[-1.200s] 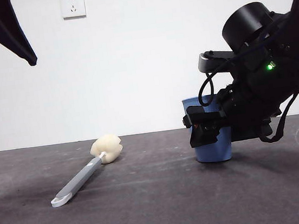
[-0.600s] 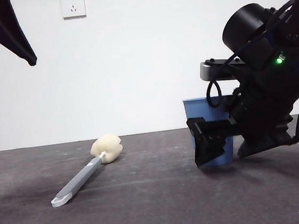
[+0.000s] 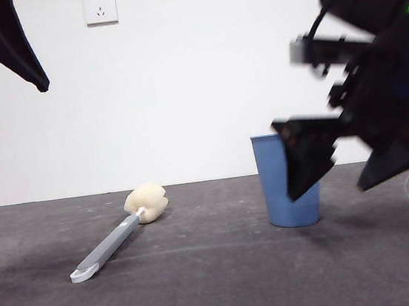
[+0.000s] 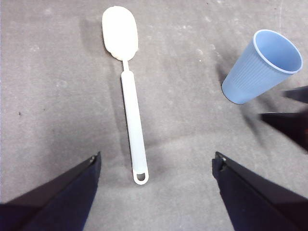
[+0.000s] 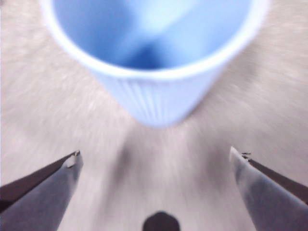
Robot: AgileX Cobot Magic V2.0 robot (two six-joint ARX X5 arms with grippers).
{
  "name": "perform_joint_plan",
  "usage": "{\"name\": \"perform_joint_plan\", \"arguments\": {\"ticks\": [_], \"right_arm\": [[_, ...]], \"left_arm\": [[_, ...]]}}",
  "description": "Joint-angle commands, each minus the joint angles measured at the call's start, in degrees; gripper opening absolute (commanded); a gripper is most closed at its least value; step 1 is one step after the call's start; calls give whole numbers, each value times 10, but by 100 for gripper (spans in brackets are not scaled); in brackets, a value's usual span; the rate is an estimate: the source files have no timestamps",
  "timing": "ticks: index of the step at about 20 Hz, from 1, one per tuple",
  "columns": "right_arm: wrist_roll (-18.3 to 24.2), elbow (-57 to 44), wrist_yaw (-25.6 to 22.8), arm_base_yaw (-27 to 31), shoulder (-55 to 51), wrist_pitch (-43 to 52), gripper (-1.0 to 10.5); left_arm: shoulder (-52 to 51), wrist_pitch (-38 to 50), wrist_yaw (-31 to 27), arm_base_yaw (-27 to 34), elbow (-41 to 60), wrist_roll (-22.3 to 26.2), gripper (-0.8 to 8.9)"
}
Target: Pick up the cup brush,pick up the cup,insert the brush into the cup,clean the cup,put the cup brush back,put the cup back to the fixed position on the table
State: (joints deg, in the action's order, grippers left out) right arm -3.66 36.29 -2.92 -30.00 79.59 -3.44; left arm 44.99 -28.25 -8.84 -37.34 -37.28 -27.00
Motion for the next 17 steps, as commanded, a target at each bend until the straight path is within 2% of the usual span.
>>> {"name": "perform_joint_plan", "arguments": {"ticks": [1, 5, 8, 11, 14, 17], "right_arm": [[-10, -3, 21, -2, -77, -91, 518], [-9, 3, 34, -5, -228, -224, 518], [-8, 25, 84, -5, -309, -301, 517], [-4, 57, 146, -5, -341, -387, 505], [-3, 77, 200, -5, -348, -431, 504], [2, 89, 224, -5, -348, -442, 502]], "left_arm": [[-1, 0, 1, 0, 4, 13, 386], [-1, -2, 27, 0, 4, 36, 385], [-1, -2, 85, 0, 4, 58, 377], [-1, -4, 149, 0, 4, 63, 375], [-1, -15, 208, 0, 4, 63, 373], [-1, -27, 225, 0, 4, 63, 373]]}}
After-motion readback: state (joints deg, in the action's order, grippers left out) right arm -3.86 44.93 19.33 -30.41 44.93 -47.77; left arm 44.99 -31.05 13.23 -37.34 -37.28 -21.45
